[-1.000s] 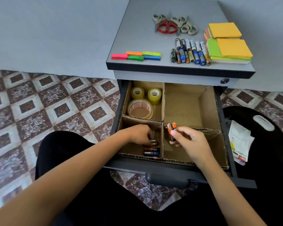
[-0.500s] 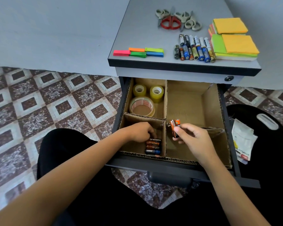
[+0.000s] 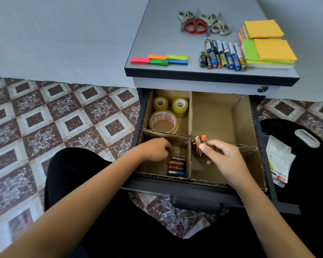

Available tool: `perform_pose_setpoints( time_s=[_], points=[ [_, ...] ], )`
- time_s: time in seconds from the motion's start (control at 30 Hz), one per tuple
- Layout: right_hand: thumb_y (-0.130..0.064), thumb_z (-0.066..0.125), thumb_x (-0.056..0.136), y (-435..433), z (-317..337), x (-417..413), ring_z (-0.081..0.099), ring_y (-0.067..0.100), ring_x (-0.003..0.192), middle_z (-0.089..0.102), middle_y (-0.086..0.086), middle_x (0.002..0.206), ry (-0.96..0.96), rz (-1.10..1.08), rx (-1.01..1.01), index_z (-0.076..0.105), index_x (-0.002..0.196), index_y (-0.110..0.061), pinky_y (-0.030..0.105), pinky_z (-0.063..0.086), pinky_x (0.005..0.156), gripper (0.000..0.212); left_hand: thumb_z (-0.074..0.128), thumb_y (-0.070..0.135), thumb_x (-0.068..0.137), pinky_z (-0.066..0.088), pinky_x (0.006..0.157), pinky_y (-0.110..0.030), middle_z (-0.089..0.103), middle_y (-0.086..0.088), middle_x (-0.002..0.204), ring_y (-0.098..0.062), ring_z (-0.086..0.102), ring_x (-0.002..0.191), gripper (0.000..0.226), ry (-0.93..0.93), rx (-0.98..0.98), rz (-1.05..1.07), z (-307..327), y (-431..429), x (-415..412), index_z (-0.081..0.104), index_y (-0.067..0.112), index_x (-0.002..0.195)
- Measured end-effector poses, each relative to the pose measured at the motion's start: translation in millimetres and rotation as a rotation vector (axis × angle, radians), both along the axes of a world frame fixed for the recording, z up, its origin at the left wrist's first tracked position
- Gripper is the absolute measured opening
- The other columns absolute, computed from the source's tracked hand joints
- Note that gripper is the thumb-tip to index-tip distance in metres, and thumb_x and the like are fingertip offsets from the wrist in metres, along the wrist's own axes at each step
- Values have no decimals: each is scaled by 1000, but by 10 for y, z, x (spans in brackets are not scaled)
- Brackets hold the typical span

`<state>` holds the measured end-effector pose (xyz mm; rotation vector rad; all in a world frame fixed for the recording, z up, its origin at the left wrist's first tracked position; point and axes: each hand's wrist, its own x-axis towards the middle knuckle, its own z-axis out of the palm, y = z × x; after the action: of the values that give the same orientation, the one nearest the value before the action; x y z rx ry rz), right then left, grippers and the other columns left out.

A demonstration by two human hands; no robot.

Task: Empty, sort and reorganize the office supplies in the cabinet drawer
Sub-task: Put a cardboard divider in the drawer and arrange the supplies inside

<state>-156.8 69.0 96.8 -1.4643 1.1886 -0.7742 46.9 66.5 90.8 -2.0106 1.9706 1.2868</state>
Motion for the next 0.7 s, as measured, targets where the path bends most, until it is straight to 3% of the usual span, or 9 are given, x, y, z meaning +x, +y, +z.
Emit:
perform_pose_setpoints(
  time_s=[0.13, 0.23, 0.37, 0.5, 0.6, 0.7],
  points=[
    [-20, 63, 88, -108, 171, 55, 57, -2, 69, 68, -13, 77, 114, 139, -147, 67, 83, -31, 14, 45, 66, 13, 44, 13, 96, 36, 95, -19, 60, -4, 126, -17, 55, 115, 32, 14, -214, 84, 137, 134, 106, 58, 13, 125],
    [-29, 65, 86, -222, 246, 178, 53, 8, 92, 61, -8, 97, 375, 290, -282, 69, 87, -27, 22, 39, 83, 5, 48, 9, 94, 37, 86, -12, 67, -3, 110, -13, 59, 102, 26, 89, -492, 254, 187, 304, 189, 65, 11, 114],
    [-39, 63, 85, -353, 242, 367, 34, 12, 113, 46, -9, 115, 637, 486, -373, 71, 102, -23, 30, 28, 100, 25, 50, 6, 92, 30, 82, -11, 59, -9, 107, -14, 50, 95, 24, 26, -811, 386, 108, 407, 309, 65, 6, 111],
    [-47, 61, 85, -448, 206, 529, 23, 19, 127, 35, -5, 142, 862, 624, -446, 72, 101, -31, 41, 23, 104, 25, 51, 9, 93, 32, 94, -27, 49, -16, 119, -31, 46, 113, 32, -19, -792, 481, -1, 315, 368, 55, 6, 125],
    [-49, 62, 83, -450, 182, 608, 14, 23, 132, 24, -6, 150, 986, 681, -502, 72, 95, -35, 43, 19, 102, 21, 49, 15, 95, 30, 100, -29, 38, -17, 133, -30, 38, 125, 42, -4, -727, 529, -43, 240, 360, 43, 8, 136],
    [-49, 65, 81, -445, 183, 651, 10, 25, 135, 19, -7, 153, 1069, 699, -518, 73, 92, -36, 45, 18, 101, 19, 44, 20, 97, 28, 96, -24, 29, -13, 143, -27, 37, 129, 48, 61, -661, 557, -59, 212, 333, 32, 14, 143]
  ],
)
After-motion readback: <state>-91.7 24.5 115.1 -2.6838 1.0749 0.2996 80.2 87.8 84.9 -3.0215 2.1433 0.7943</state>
